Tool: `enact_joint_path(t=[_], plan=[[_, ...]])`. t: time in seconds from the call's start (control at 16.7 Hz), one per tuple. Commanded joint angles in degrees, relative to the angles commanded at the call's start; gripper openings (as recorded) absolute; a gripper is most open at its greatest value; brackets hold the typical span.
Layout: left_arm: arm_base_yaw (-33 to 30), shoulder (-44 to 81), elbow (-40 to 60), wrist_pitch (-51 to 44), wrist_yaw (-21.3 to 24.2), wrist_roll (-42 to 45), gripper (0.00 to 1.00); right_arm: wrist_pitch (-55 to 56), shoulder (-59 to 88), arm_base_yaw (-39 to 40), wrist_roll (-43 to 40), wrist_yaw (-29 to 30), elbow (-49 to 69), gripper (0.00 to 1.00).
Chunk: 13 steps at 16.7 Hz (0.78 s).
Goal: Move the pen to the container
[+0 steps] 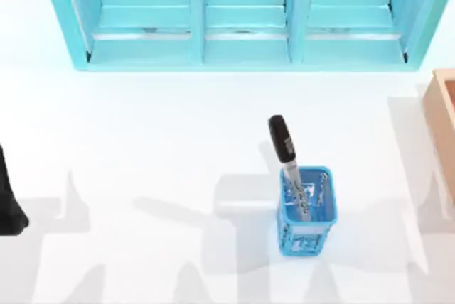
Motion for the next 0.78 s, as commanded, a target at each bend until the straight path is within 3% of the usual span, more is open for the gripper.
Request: enact_joint_path(t=[0.36, 0.78], plan=[[0.00, 0.00, 0.00, 0.00, 0.00, 0.00, 1.00, 0.57, 6.46, 3.92, -0.23, -3.21, 3.21, 1.00], [0.00, 0.00, 0.00, 0.00, 0.00, 0.00, 1.00, 2.48, 37.67, 16.84, -1.26, -13.64, 14.38, 1.00]])
